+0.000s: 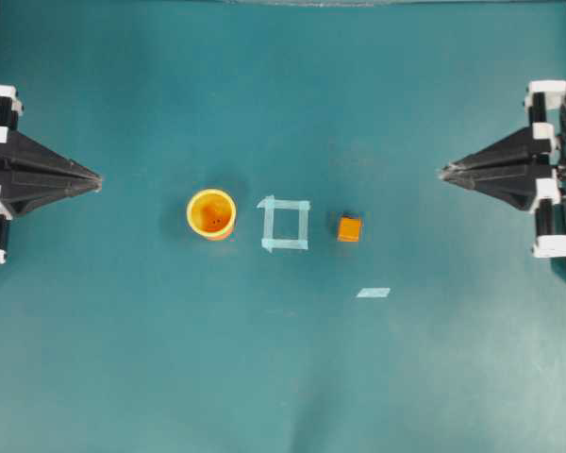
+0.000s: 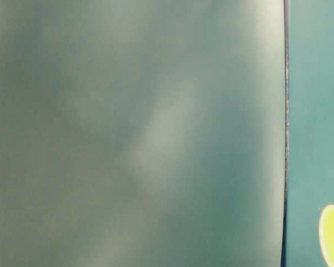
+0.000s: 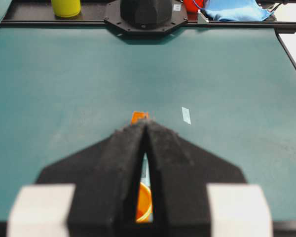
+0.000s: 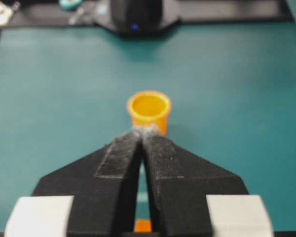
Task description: Move the block backward with right arm.
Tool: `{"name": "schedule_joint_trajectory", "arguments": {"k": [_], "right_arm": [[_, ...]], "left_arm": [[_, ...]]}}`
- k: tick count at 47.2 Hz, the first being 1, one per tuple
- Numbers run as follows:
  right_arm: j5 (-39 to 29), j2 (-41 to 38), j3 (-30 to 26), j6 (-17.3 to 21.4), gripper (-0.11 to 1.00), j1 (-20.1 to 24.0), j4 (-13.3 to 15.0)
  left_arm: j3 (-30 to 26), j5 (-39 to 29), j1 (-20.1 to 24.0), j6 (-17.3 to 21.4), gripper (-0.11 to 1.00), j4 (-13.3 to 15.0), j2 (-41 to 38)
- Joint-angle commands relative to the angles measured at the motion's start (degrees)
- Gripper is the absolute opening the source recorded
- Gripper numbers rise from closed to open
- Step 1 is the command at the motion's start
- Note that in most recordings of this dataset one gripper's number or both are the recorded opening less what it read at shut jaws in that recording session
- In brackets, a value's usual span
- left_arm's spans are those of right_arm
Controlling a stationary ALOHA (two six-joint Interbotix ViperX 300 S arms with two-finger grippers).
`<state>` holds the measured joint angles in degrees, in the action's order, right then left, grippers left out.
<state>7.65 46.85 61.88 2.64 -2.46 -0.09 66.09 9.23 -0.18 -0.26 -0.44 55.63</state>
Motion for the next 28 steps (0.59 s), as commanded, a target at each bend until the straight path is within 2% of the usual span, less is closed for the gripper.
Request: {"name": "schedule_joint_trajectory", "arguments": {"k": [1, 7, 13, 28], "right_arm": [[0.18, -1.67, -2.2, 0.53, 0.16, -0.44, -0.18], [0.09, -4.48, -3.34, 1.05, 0.35, -0.88, -0.09], [0.09, -8.35, -4.83, 1.41, 0.49, -0.97, -0.18], [-0.97, -19.86, -9.05, 1.41, 0.53, -0.97, -0.18]], "left_arm": [[-1.67, 0.26, 0.0, 0.0, 0.0, -0.18, -0.26], [-1.67, 0.26, -0.09, -0.09, 0.0, -0.18, -0.26], [-1.67, 0.26, 0.0, -0.09, 0.0, -0.18, -0.26], [-1.85, 0.26, -0.09, -0.09, 0.0, -0.18, -0.26]]}}
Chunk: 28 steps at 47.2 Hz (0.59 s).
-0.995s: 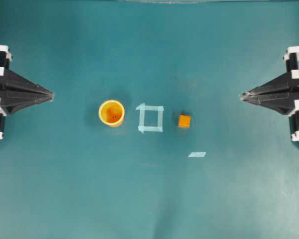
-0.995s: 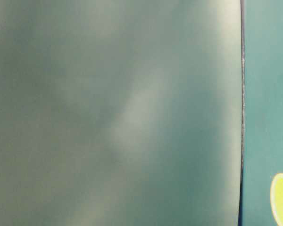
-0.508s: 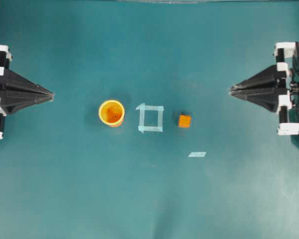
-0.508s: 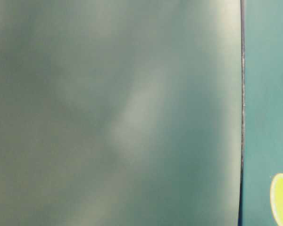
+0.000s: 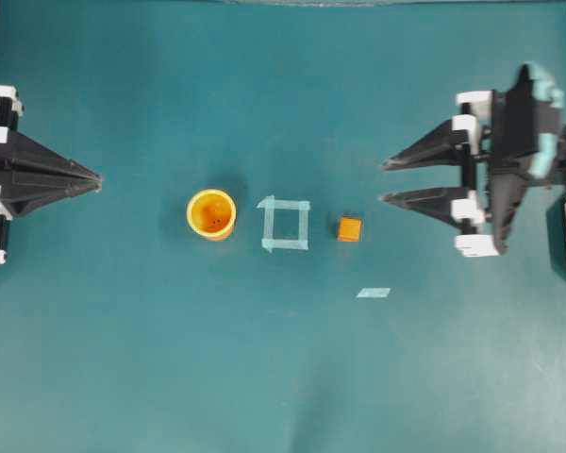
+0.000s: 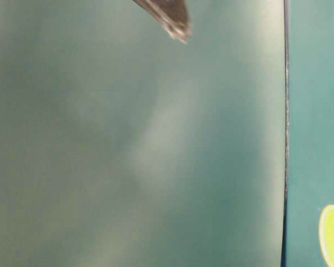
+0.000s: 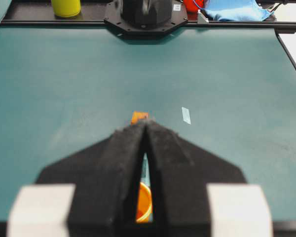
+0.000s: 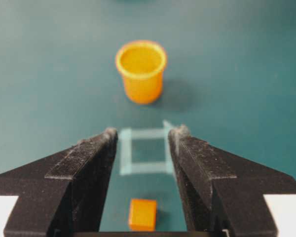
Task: Move the block backward with right arm.
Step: 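Move the open right gripper left and down around the orange cube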
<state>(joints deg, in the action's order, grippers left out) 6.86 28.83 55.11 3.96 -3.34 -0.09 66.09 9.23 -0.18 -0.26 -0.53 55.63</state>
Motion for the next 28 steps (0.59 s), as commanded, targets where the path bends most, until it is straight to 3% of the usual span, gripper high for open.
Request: {"name": "schedule_joint_trajectory", "arguments": {"k": [1, 13, 28], "right_arm": [[-0.35, -2.55, -2.64, 0.09, 0.54, -0.09, -0.09], [-5.63, -11.95, -6.68, 0.09, 0.6, -0.09, -0.18], [-5.36, -18.72, -6.68, 0.18, 0.61, -0.09, -0.09]], "left_arm": [[-1.85, 0.26, -0.09, -0.09, 0.0, -0.09, -0.26], [-2.02, 0.26, -0.09, -0.09, 0.0, -0.09, -0.35], [-1.93, -0.09, -0.09, -0.09, 0.0, -0.09, -0.62]]}}
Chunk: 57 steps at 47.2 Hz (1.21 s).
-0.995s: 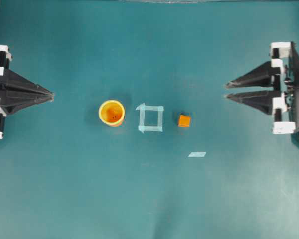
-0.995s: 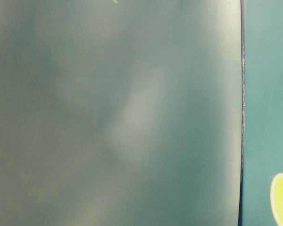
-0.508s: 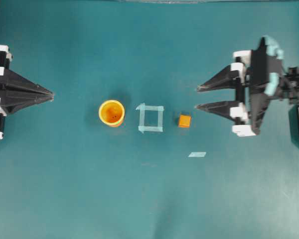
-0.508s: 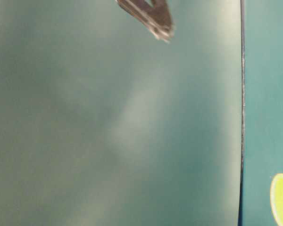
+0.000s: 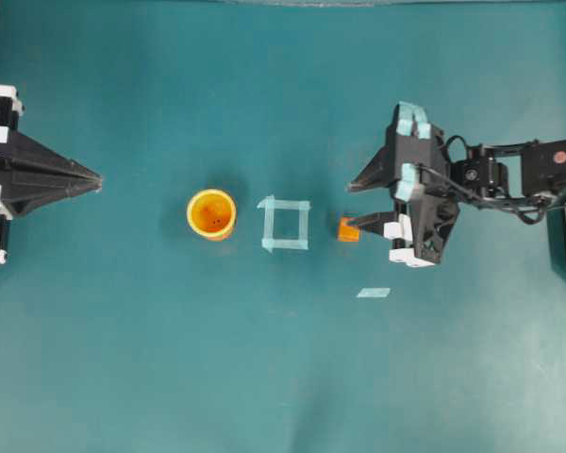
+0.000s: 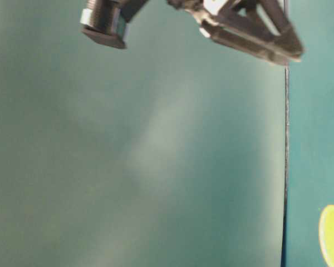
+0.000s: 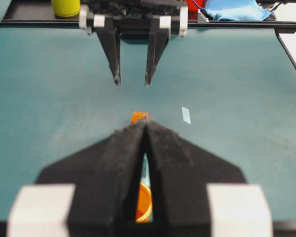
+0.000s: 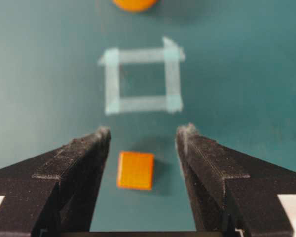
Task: Move the block backward with right arm.
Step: 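Move the open right gripper left and down around the orange cube, then close the right gripper on the orange cube and lift it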
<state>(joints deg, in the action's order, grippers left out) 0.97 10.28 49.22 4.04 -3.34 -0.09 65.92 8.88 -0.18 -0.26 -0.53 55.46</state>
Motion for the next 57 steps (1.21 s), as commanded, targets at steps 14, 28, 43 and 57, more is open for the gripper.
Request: {"name": "schedule_joint_trajectory", "arguments": {"k": [14, 28, 43, 57], "right_arm": [[3.34, -5.1, 0.09, 0.35, 0.61, 0.62, -0.18], [8.53, -9.14, 0.09, 3.43, 0.61, 0.97, -0.09], [8.96, -11.07, 0.88, 4.22, 0.61, 1.41, -0.09], [9.4, -12.57, 1.05, 4.57, 0.61, 1.41, -0.18]], "left_arm": [[-1.76, 0.18, -0.09, -0.09, 0.0, -0.09, -0.44], [-1.76, 0.18, -0.09, -0.09, 0.0, -0.09, -0.44], [-1.76, 0.18, -0.09, -0.09, 0.0, -0.09, -0.53], [-1.67, 0.18, -0.09, -0.09, 0.0, -0.09, -0.44]]}}
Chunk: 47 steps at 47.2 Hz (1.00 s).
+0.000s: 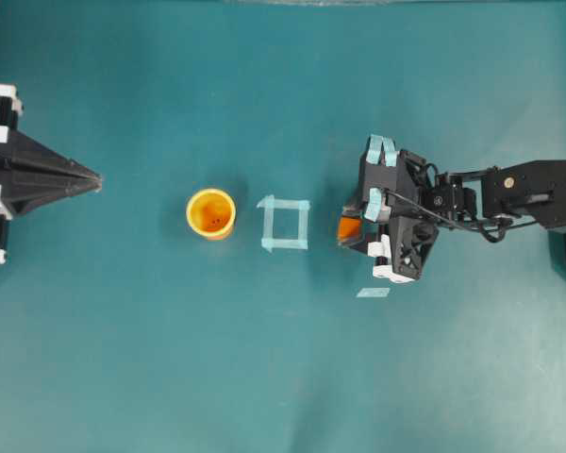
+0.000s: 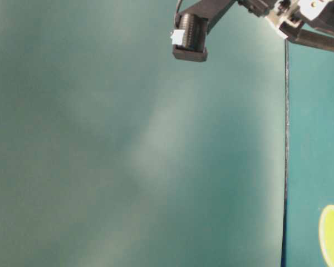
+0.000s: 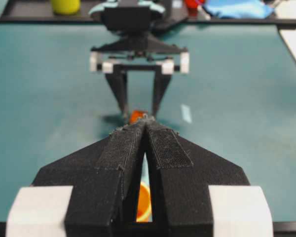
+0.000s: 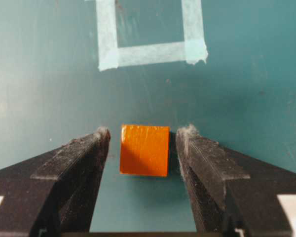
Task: Move the block backward with right arm.
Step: 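Close the right gripper on the orange cube and lift it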
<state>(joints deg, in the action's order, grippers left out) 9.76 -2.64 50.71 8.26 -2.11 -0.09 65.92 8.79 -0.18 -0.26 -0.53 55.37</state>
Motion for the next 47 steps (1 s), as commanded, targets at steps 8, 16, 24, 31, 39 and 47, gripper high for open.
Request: {"name": "schedule_joint_trajectory", "arguments": {"k": [8, 16, 24, 31, 39, 47], "right_arm": [[0.62, -0.35, -0.88, 0.35, 0.6, 0.18, -0.18], [0.53, -0.44, -0.97, 0.35, 0.57, 0.18, -0.18], [0.09, -0.18, -1.05, 0.62, 0.43, 0.18, -0.18], [-1.32, 1.58, -1.76, 2.11, 0.41, 0.18, -0.18], [-6.68, 4.92, -2.81, 2.29, 0.41, 0.18, -0.26], [-13.97, 8.35, -5.1, 2.29, 0.41, 0.09, -0.18]], "left_arm": [[-1.67, 0.26, -0.09, -0.09, 0.0, -0.09, -0.44], [-1.76, -0.79, -0.09, -0.09, 0.0, -0.09, -0.35], [-1.76, -1.49, -0.09, -0.09, 0.0, -0.09, -0.44], [-1.76, -1.49, -0.09, 0.0, 0.0, -0.09, -0.35], [-1.76, -1.49, -0.09, 0.0, 0.0, -0.09, -0.44], [-1.76, -1.49, -0.09, 0.0, 0.0, -0.09, -0.44]]}}
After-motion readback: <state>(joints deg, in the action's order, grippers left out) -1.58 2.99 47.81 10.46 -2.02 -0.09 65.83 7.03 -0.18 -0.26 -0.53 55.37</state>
